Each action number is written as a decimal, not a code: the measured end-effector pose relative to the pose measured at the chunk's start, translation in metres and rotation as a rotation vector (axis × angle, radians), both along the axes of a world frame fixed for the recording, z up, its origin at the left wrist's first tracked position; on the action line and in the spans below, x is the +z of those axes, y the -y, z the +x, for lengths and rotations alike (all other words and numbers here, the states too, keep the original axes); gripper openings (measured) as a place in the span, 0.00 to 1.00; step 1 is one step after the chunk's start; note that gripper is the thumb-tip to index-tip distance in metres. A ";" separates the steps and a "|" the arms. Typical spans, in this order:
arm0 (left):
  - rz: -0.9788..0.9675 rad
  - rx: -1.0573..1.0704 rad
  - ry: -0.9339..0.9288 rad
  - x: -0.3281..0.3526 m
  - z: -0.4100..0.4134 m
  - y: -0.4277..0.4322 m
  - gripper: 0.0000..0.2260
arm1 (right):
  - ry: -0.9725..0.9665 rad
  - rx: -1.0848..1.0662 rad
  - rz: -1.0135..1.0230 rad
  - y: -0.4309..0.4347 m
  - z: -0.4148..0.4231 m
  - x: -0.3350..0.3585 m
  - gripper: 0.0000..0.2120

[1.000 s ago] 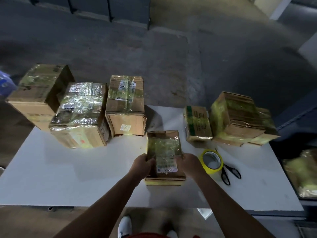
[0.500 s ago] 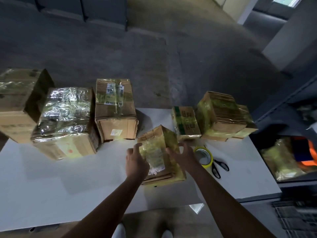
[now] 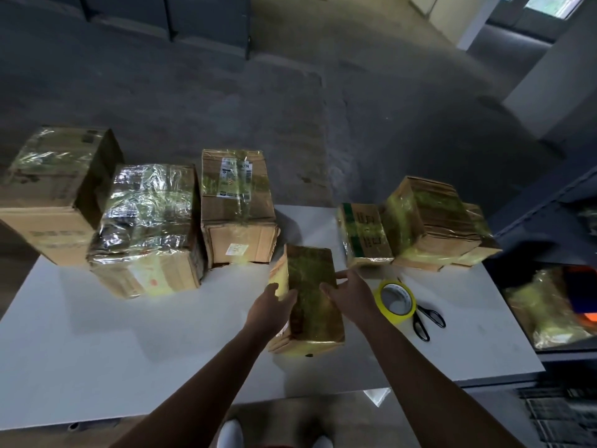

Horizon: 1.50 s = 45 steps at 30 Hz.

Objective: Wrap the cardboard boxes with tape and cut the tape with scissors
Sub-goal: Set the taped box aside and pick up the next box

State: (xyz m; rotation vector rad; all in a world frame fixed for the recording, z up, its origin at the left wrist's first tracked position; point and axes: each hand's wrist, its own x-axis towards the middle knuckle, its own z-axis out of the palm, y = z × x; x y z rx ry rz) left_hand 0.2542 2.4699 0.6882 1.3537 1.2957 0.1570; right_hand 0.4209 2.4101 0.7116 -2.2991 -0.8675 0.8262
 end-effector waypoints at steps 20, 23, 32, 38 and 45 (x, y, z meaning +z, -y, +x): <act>-0.543 0.278 0.508 -0.006 -0.004 0.000 0.11 | 0.068 -0.001 0.243 0.006 0.014 -0.003 0.09; -0.434 0.282 0.450 -0.004 -0.008 -0.004 0.12 | 0.020 0.023 0.235 0.006 0.011 -0.007 0.06; 0.314 0.135 -0.048 0.001 -0.019 -0.013 0.11 | -0.163 0.052 -0.163 0.000 -0.001 -0.013 0.35; 0.023 -0.152 -0.025 0.008 -0.024 -0.019 0.23 | 0.021 0.055 -0.115 0.003 -0.004 -0.018 0.20; 0.008 -0.033 0.065 -0.014 -0.015 0.002 0.12 | 0.188 0.078 -0.035 0.014 -0.006 -0.007 0.13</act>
